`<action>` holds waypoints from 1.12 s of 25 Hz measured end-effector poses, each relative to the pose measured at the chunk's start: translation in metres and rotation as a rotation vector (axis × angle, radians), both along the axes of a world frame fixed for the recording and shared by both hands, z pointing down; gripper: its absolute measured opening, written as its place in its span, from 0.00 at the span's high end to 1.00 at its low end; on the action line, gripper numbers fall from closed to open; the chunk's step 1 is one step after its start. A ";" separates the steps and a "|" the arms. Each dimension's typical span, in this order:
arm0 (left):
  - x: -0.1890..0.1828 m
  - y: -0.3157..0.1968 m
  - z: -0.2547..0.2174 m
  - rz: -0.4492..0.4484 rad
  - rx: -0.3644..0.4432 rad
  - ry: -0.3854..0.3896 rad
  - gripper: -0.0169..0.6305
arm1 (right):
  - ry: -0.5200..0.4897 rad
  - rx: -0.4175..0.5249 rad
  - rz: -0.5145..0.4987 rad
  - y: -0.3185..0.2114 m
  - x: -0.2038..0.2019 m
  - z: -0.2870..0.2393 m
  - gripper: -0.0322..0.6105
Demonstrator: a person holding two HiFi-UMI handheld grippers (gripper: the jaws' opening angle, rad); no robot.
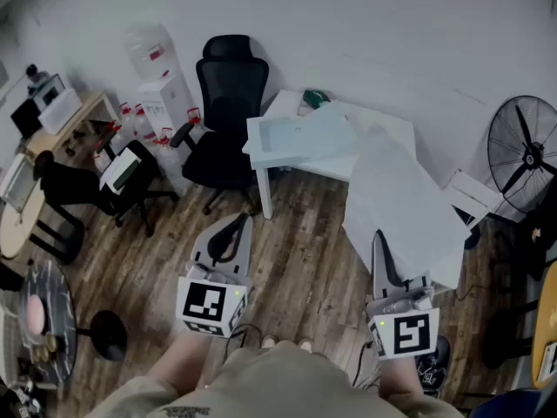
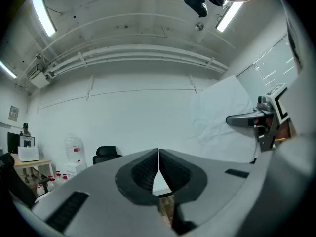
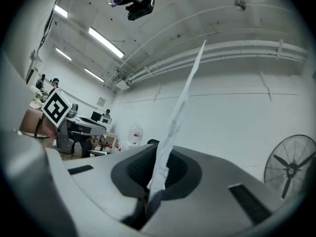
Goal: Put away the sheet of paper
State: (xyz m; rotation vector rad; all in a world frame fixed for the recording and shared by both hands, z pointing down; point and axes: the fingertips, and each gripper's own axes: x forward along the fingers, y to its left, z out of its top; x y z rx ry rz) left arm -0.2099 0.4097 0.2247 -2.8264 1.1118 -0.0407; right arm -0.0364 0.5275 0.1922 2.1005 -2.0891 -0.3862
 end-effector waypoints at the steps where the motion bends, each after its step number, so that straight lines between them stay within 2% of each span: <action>1: 0.002 0.001 0.001 0.000 0.002 -0.002 0.94 | -0.006 0.000 0.000 0.001 0.003 0.001 0.91; 10: 0.018 0.005 0.001 0.008 0.027 -0.007 0.94 | -0.005 -0.010 0.000 0.007 0.019 0.004 0.91; 20: 0.050 0.016 0.005 -0.014 0.019 -0.009 0.94 | -0.014 -0.021 -0.015 0.015 0.052 0.013 0.91; 28: 0.061 0.025 0.019 -0.077 0.014 -0.040 0.94 | -0.013 -0.029 -0.033 0.023 0.078 0.027 0.91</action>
